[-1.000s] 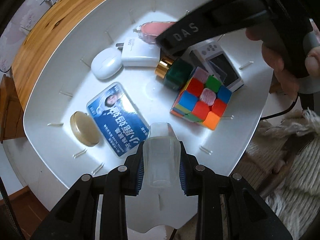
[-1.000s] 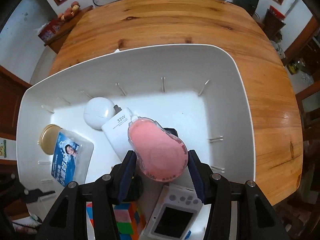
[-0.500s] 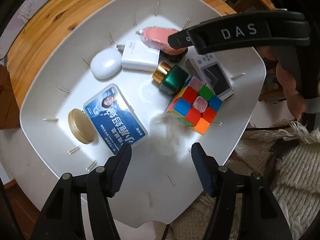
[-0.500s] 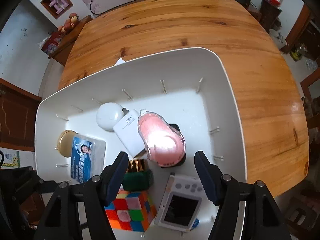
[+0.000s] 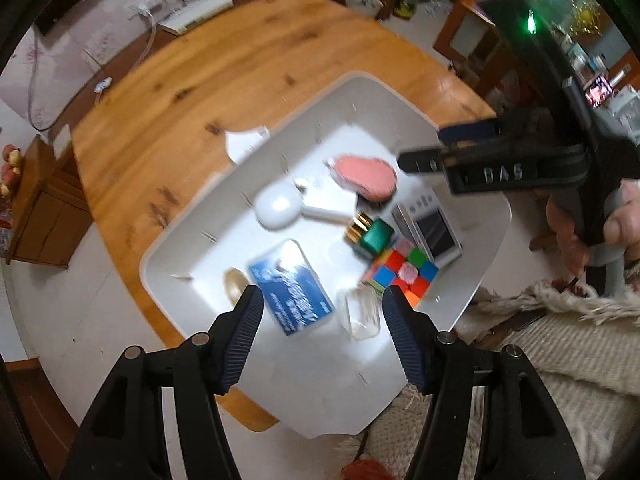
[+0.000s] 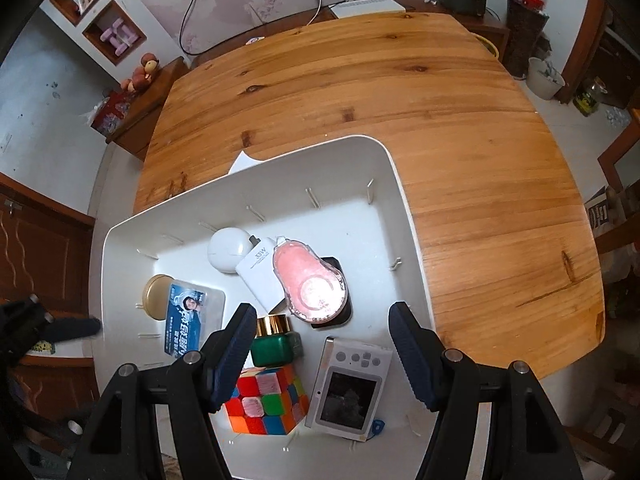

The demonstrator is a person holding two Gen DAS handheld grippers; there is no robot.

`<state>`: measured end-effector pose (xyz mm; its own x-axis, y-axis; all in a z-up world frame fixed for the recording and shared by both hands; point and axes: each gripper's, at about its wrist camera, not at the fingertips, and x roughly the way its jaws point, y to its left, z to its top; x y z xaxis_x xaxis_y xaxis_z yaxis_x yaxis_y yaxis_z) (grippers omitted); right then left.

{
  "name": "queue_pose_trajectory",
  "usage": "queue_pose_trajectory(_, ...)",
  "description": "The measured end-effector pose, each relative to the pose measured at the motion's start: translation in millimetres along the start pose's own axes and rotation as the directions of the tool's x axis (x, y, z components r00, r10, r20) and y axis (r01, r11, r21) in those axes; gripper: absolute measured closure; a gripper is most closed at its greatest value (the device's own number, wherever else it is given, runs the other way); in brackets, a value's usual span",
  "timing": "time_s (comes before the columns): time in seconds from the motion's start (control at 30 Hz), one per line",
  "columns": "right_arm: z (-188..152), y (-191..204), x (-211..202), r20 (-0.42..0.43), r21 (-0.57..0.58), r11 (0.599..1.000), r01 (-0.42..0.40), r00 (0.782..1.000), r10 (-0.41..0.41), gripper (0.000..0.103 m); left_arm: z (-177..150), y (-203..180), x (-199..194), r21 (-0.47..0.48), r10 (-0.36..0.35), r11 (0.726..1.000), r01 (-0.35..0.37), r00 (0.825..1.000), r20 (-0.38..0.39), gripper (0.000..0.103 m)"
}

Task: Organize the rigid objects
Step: 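Lower the clear cup and pink case into the tray and open both tools, then grasp the white curved plastic piece with the right tool while the left approaches the beige piece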

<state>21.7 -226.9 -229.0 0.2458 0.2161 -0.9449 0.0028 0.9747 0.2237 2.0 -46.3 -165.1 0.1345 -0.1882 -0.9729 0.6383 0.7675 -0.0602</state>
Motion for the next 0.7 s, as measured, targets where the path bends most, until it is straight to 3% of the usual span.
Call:
queue_pose_trajectory(0.33,24.8,13.7,-16.7,-0.017,-0.054,0.998,-0.037,0.999,0.036,0.034,24.5,49.9,-36.5,-0.079,0.105,0.992,-0.099,0.992,0.07,0.037)
queue_pose_trajectory(0.7,103.5,55.2,-18.2,-0.07,-0.085,0.995,-0.053,0.996,0.047,0.034,57.6,100.4,-39.5,-0.155,0.155,0.977,-0.143,0.986,0.068,0.037)
